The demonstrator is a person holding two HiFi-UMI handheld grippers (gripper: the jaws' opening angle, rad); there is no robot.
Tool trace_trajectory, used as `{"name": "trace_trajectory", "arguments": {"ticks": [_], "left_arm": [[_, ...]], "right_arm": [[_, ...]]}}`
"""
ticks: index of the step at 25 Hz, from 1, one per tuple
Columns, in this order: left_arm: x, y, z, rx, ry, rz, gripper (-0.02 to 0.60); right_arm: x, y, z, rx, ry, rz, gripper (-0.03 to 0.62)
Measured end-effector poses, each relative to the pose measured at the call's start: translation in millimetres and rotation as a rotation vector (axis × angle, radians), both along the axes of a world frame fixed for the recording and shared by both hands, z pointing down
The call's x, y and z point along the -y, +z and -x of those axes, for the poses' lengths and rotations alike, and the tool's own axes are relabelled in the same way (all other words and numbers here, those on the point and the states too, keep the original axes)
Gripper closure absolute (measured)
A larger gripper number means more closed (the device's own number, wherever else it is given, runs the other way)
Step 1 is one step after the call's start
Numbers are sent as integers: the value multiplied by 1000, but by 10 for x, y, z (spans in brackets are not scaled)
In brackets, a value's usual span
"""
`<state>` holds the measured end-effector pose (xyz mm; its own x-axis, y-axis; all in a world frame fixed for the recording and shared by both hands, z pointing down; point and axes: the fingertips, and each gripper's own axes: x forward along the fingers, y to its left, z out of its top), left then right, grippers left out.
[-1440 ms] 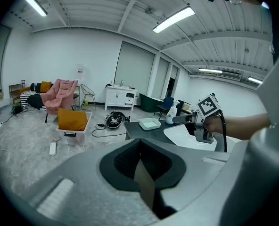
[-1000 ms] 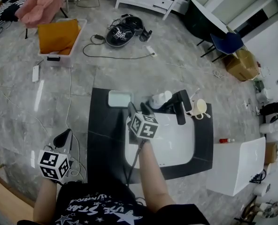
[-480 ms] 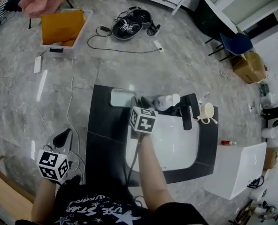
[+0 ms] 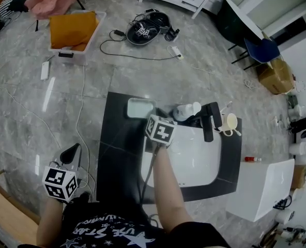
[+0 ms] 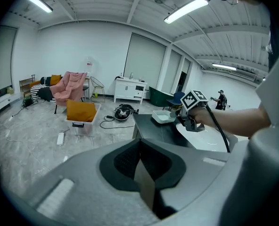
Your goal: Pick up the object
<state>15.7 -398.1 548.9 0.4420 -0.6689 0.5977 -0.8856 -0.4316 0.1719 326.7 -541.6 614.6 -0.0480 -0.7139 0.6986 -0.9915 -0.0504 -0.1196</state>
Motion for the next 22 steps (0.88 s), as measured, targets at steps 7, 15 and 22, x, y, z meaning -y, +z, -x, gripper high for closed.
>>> {"name": "trace_trajectory", "arguments": {"ticks": [7,15,22], "left_arm": [[-154,-153,104,-30,21,-43,572],[-524,-357,305,-66,87,-69,572],[-856,-469,565,-104,126,-86,572]], "right_arm": [[-223,-367,65,8,39,-65,583],[-850,-803,224,23,122,-118,583],[-1416,-1076,427,25,174,-153,583]]}}
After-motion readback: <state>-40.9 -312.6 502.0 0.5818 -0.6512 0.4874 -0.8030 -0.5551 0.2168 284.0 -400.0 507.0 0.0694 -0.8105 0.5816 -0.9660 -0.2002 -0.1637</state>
